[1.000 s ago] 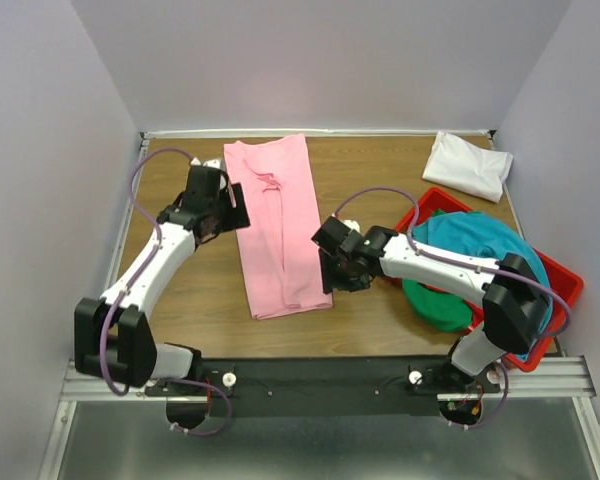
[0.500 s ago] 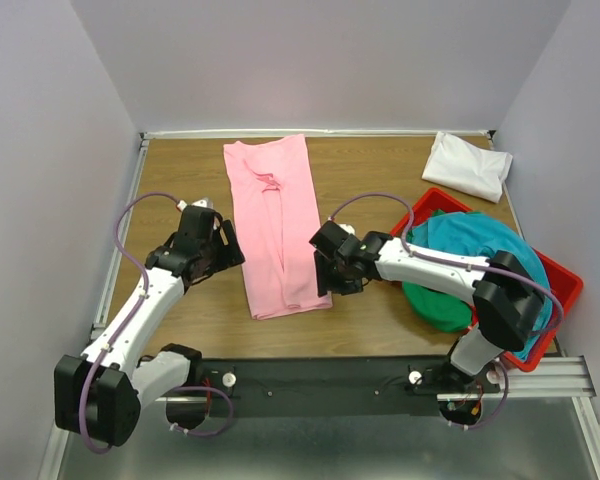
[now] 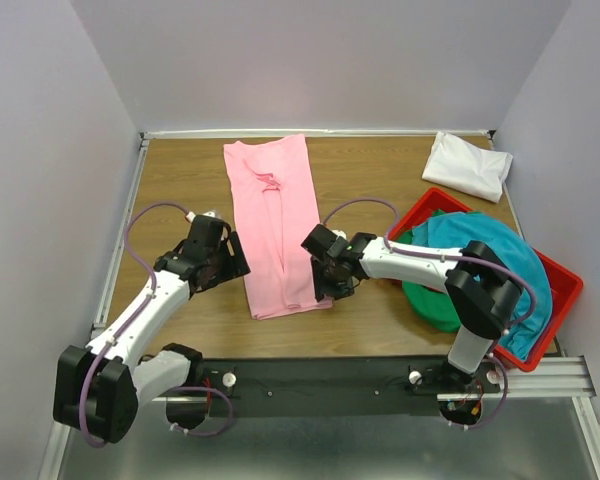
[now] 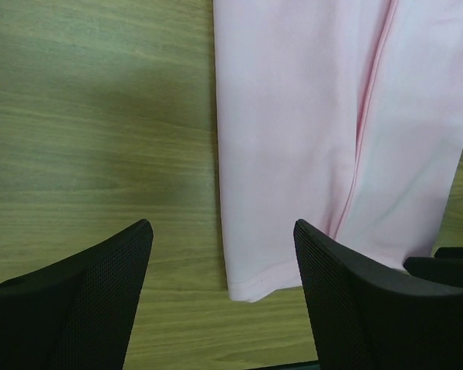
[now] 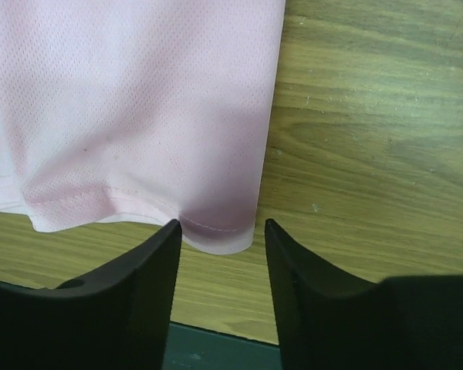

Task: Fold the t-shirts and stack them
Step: Fold the tshirt

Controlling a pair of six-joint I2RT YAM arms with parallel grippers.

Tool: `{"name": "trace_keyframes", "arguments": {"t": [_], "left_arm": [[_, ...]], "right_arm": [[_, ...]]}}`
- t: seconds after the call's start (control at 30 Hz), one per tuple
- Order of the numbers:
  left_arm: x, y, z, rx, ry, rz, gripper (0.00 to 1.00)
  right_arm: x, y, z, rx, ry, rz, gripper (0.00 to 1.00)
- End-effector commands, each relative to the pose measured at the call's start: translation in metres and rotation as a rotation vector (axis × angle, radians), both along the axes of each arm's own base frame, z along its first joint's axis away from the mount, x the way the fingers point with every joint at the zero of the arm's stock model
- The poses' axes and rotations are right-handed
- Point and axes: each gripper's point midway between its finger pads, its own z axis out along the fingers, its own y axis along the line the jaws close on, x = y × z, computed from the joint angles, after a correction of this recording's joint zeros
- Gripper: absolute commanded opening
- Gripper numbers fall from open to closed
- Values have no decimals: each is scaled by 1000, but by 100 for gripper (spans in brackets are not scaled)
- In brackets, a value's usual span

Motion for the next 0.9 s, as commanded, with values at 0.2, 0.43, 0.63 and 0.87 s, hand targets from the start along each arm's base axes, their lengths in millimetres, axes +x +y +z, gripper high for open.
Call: {"name": "trace_keyframes", "arguments": {"t": [0.2, 0.43, 0.63, 0.87], "left_arm": [[-29, -25, -31, -34, 101, -42, 79], [-38, -32, -42, -16, 146, -49, 77], [-55, -39, -51, -16, 196, -39, 67], [-64, -44, -54, -7, 225, -19, 62]], "right_arm": [[-6, 0, -8, 6, 32, -18, 40], [-10, -5, -14, -13, 44, -5, 31], [-12, -11, -18, -30, 43, 3, 10], [-10, -20, -16, -36, 36, -5, 5]]}}
